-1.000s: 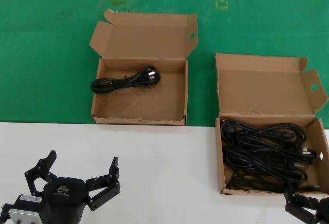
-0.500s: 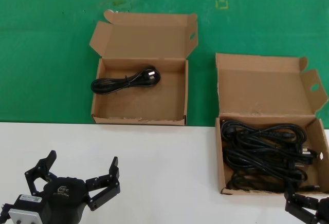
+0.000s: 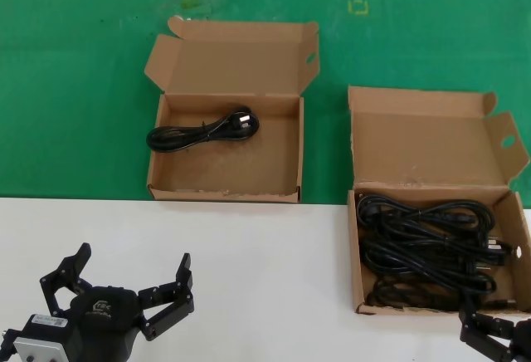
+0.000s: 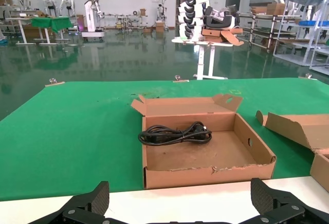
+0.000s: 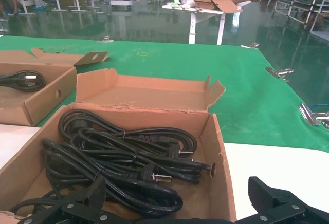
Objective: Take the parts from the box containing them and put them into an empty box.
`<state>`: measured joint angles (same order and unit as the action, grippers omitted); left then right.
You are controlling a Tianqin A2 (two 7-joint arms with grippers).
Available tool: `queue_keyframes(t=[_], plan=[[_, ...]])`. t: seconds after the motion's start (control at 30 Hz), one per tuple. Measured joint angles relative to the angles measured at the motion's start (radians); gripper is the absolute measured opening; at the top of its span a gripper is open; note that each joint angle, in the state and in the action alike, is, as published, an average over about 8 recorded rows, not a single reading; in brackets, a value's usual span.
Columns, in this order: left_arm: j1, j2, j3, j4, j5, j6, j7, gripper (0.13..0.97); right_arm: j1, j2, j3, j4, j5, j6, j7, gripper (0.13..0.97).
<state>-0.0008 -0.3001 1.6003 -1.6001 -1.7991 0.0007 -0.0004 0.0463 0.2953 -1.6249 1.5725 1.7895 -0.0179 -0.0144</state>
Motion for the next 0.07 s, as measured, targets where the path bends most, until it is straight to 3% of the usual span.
queue_keyframes(t=[0.07], plan=[[0.000,0.000,0.000,0.000,0.000,0.000,0.000,0.966,0.000,0.000,0.000,0.000,0.000,0.000,0.000,0.966]])
